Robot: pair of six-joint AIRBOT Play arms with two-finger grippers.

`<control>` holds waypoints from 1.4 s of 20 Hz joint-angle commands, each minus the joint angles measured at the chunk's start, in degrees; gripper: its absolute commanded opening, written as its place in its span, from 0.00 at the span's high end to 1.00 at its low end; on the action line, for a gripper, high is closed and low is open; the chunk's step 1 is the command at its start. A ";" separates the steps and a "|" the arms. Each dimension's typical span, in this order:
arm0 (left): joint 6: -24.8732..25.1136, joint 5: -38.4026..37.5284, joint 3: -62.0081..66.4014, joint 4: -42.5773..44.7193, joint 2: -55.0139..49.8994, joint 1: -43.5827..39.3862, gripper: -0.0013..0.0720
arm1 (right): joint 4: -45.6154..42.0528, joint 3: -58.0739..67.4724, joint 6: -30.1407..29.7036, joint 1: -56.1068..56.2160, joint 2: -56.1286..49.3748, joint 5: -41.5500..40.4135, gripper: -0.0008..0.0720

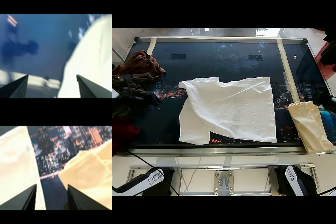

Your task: Fold the shirts.

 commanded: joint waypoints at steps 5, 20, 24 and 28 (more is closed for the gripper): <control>7.48 9.40 -7.37 -24.35 -14.58 -6.23 0.04 | 8.87 -4.85 -3.76 -0.66 4.63 2.27 0.40; 14.88 7.04 -4.39 -32.46 -18.23 -6.54 0.97 | 9.44 -8.00 -0.74 -0.66 7.69 13.57 0.40; 14.91 4.22 -1.01 -32.33 -18.23 -6.54 0.97 | 10.47 -25.57 6.64 -0.66 7.67 16.92 0.40; 16.04 2.01 -0.04 -32.22 -18.21 -6.54 0.97 | 15.82 -39.08 8.15 -0.63 7.67 16.59 0.24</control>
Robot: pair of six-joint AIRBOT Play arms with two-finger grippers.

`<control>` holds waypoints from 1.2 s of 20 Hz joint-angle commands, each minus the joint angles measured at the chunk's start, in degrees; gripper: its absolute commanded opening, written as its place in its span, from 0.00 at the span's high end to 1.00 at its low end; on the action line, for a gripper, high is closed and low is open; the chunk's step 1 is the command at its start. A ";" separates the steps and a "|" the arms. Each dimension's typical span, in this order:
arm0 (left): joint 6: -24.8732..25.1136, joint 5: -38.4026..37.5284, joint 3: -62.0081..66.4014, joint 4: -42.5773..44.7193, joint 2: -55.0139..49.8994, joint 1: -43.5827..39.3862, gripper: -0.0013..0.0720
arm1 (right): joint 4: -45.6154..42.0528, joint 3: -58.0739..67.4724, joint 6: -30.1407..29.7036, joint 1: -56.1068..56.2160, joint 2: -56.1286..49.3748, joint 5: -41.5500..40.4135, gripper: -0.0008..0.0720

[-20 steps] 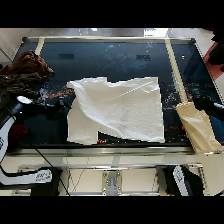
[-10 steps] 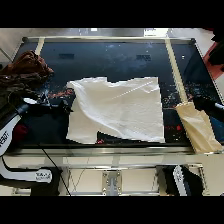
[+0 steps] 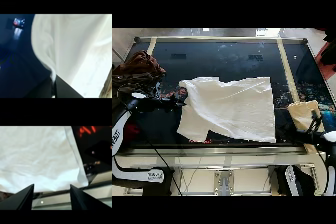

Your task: Fold the shirts.

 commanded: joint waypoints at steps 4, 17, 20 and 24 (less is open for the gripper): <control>1.53 -2.51 0.90 -0.24 0.00 0.00 0.97 | 4.94 -10.19 3.26 0.07 0.02 0.24 0.23; 2.99 -4.31 0.90 -0.46 0.00 0.00 0.97 | 3.65 -12.96 13.00 0.13 -1.05 -12.17 0.25; 2.97 -4.33 0.90 -0.46 0.00 0.00 0.97 | 4.24 -14.16 11.82 0.13 -3.43 -12.94 0.38; 2.99 -4.31 0.90 -0.48 0.00 0.00 0.97 | 9.55 -14.16 8.96 0.13 -3.85 -18.21 0.70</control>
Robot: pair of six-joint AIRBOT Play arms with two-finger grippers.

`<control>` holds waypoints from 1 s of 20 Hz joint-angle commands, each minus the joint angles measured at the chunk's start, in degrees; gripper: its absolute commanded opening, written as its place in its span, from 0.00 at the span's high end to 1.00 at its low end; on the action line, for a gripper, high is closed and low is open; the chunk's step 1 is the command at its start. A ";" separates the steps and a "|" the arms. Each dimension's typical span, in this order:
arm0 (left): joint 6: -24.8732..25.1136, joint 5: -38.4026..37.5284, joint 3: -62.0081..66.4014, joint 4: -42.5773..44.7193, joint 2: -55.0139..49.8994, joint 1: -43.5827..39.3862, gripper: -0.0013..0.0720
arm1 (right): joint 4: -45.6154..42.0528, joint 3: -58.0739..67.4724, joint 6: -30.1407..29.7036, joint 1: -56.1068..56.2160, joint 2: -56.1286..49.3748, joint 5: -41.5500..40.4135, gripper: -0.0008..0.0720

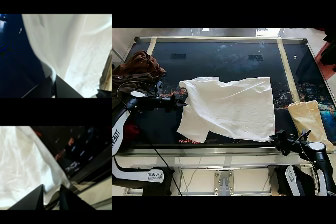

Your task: Fold the shirts.

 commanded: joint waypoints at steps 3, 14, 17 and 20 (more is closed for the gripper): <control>0.59 0.31 0.07 0.02 0.00 0.00 0.97 | 10.49 -0.24 -8.52 0.00 -0.52 -7.82 0.94; 4.57 -7.52 21.53 -9.94 25.20 11.45 0.97 | 20.24 41.38 -22.18 -0.11 9.46 2.62 0.95; 4.55 -7.26 27.91 -8.68 37.90 15.50 0.97 | 8.87 58.31 -17.22 -0.11 15.63 2.58 0.95; 4.26 -0.22 36.76 -0.74 46.36 15.54 0.97 | -7.91 74.95 -13.29 -0.09 18.88 2.51 0.95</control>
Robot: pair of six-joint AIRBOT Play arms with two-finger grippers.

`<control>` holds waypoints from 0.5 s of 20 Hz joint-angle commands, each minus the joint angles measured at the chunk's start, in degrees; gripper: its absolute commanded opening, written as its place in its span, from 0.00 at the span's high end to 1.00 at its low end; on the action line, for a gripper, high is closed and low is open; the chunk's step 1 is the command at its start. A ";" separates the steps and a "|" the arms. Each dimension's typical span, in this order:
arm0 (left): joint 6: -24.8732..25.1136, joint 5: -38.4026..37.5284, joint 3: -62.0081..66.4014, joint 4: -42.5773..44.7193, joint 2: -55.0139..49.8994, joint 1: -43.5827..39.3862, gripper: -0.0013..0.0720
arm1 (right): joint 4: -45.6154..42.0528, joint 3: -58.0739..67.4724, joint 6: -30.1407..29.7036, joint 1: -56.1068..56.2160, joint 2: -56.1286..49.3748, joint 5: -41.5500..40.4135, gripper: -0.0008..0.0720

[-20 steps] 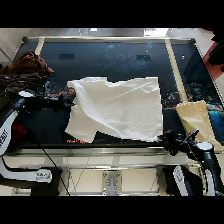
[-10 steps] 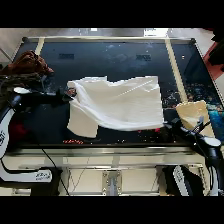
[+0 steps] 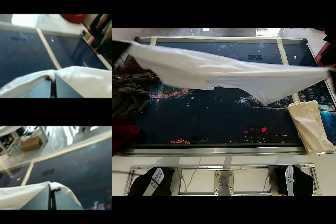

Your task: Fold the shirts.

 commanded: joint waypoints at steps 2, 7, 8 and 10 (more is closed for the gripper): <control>-3.02 10.38 14.67 14.23 9.51 1.46 0.97 | -24.74 23.93 4.66 0.04 3.26 -0.92 0.95; -7.72 11.65 22.51 21.51 5.42 1.46 0.97 | -19.34 29.31 3.17 0.04 -5.11 -1.03 0.95; -9.27 8.55 22.47 21.49 3.39 1.44 0.97 | -12.61 28.48 0.33 0.04 -8.90 1.60 0.95; -12.98 -0.55 22.45 21.27 -2.49 0.79 0.97 | 0.76 25.27 -4.37 0.13 -16.87 5.88 0.95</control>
